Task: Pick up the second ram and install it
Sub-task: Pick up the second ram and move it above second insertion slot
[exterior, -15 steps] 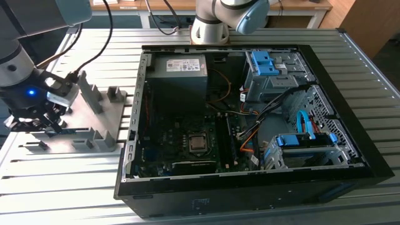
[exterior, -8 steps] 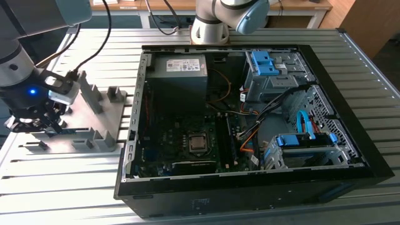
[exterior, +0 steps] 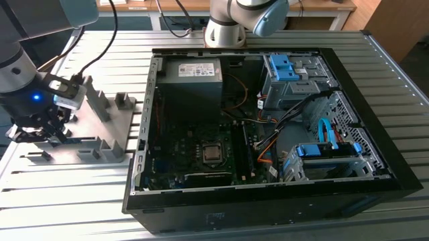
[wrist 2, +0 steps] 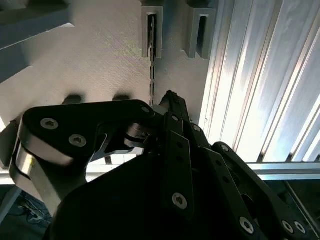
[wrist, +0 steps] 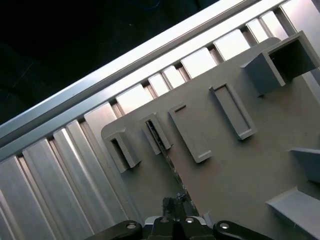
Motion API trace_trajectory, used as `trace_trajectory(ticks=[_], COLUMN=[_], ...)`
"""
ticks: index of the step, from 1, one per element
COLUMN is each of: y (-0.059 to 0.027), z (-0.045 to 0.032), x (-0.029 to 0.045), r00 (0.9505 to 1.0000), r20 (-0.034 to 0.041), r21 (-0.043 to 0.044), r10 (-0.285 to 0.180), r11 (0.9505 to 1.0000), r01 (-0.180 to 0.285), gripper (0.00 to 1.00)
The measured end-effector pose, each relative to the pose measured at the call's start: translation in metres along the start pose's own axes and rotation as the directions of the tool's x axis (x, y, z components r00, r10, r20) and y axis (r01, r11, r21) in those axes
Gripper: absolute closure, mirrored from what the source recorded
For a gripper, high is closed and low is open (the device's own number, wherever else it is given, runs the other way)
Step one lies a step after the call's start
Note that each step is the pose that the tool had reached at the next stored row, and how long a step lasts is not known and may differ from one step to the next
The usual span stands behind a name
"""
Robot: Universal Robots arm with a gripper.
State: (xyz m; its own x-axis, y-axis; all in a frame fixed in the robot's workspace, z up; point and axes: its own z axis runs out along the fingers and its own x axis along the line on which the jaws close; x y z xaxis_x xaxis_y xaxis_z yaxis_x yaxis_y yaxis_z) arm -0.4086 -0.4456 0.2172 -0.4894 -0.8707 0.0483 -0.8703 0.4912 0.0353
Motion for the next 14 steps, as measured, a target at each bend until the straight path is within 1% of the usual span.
trace_trajectory(ticks=[7,14], y=[0.0000,0.0000], z=[0.0000,0.0000], x=[0.0000,0.0000], r00=[0.9985,0.9940], r20=[-0.0021,-0.0041], r21=[0.0026,0.0050], r10=[-0.055,-0.109], r11=[0.9985,0.9940], r01=[0.055,0.109], gripper=[0.90,0.90])
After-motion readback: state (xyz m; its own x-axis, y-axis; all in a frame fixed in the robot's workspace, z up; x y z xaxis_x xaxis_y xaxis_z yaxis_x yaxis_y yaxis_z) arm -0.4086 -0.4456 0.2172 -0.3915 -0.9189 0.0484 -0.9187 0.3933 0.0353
